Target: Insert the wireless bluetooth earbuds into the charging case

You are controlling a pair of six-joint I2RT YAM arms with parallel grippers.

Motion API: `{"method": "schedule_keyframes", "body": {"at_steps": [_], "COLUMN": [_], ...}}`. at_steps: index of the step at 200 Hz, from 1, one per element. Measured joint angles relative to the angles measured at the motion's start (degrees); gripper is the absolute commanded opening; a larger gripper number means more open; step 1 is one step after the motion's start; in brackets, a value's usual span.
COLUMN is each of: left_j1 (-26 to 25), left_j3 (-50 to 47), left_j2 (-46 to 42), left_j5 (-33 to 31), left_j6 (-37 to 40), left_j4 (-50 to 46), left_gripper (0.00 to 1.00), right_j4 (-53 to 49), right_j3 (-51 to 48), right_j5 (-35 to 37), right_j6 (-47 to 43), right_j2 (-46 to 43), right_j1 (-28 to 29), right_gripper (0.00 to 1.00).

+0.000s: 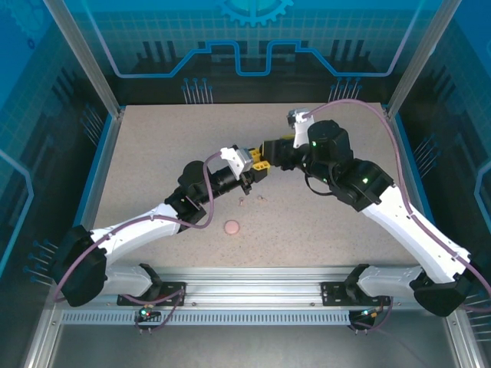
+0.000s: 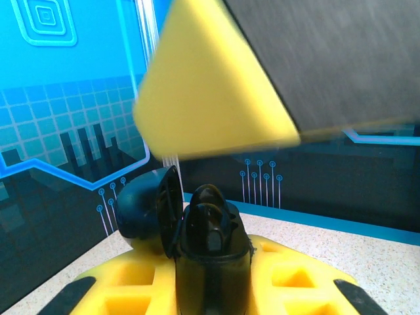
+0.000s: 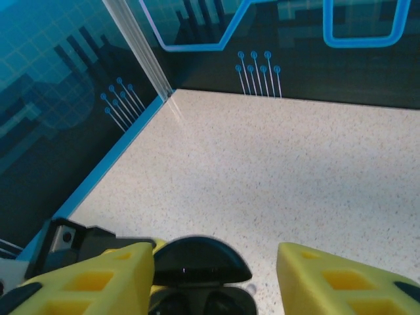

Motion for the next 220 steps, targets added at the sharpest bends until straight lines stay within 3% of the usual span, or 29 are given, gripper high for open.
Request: {"method": "schedule_keyframes", "body": {"at_steps": [15,46,76,143,174,220], "left_j1": [0.00,0.00,0.00,0.00,-0.26,-1.01], "left_j3": [0.00,0.00,0.00,0.00,0.39,1.84], "left_j2": [0.00,0.00,0.00,0.46,1.38,2.64], "left_j5": [-0.02,0.00,0.02,0.63,0.61,0.83], "left_j6": [0.00,-0.02,-0.02,-0.66,-1.53,-1.51], "left_j4": [0.00,0.00,0.00,-0.33,-1.29,-2.58], "left_gripper": [0.00,0.00,0.00,0.00,0.00,0.00], "right_j4": [-0.15,-1.81,-7.58,-17.49,-19.23,-19.58], "right_j3": [1.38,5.42,15.02,20.98,19.82,10.69], "right_j5": [-0.44,-2.99,-5.99,-12.07,-12.59,-12.44], "right_j6": [0.74,2.43,2.58,0.48,-0.50,-0.28], "right_j2": [0.00,0.66,7.32,21.49,19.52,8.46], "right_j1": [-1.20,-5.90,-10.43,-11.19,-10.71,-10.51], "right_gripper": [0.65,0.64,0.62,0.53,0.50,0.49]}}
